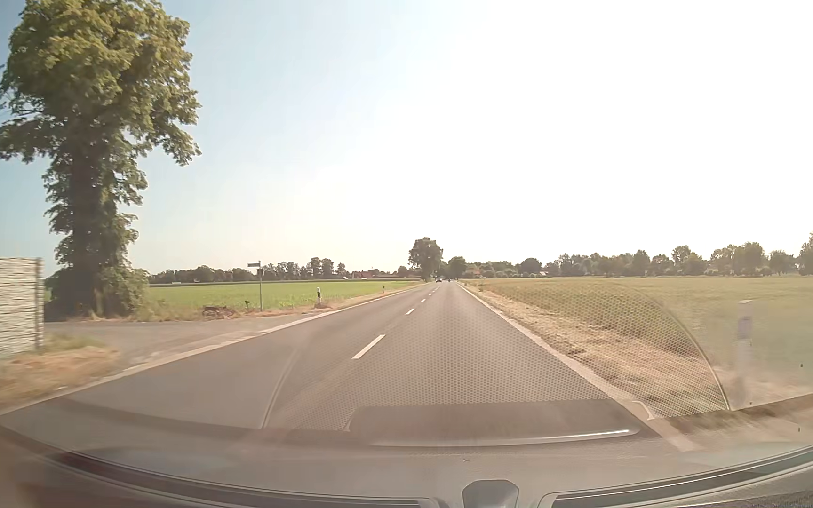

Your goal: Follow the waypoints while adhering to traffic rules and regulations

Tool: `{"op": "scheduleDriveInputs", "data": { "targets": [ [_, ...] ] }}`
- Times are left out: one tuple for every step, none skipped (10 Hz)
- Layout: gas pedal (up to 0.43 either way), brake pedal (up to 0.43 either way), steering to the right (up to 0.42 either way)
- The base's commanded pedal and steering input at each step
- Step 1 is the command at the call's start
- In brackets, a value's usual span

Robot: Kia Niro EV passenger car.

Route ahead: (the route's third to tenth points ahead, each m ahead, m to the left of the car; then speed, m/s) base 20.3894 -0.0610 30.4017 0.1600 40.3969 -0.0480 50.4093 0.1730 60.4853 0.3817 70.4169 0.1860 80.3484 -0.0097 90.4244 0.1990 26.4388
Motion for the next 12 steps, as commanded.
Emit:
{"op": "scheduleDriveInputs", "data": {
  "targets": [
    [0.37, 0.006, 0.004],
    [0.37, 0.012, 0.004],
    [0.37, 0.006, 0.004],
    [0.37, 0.006, 0.004],
    [0.37, 0.006, 0.004],
    [0.37, 0.006, 0.004],
    [0.37, 0.006, 0.004],
    [0.37, 0.006, 0.004],
    [0.37, 0.006, 0.004],
    [0.37, 0.006, 0.004],
    [0.37, 0.006, 0.004],
    [0.37, 0.006, 0.004]
  ]
}}
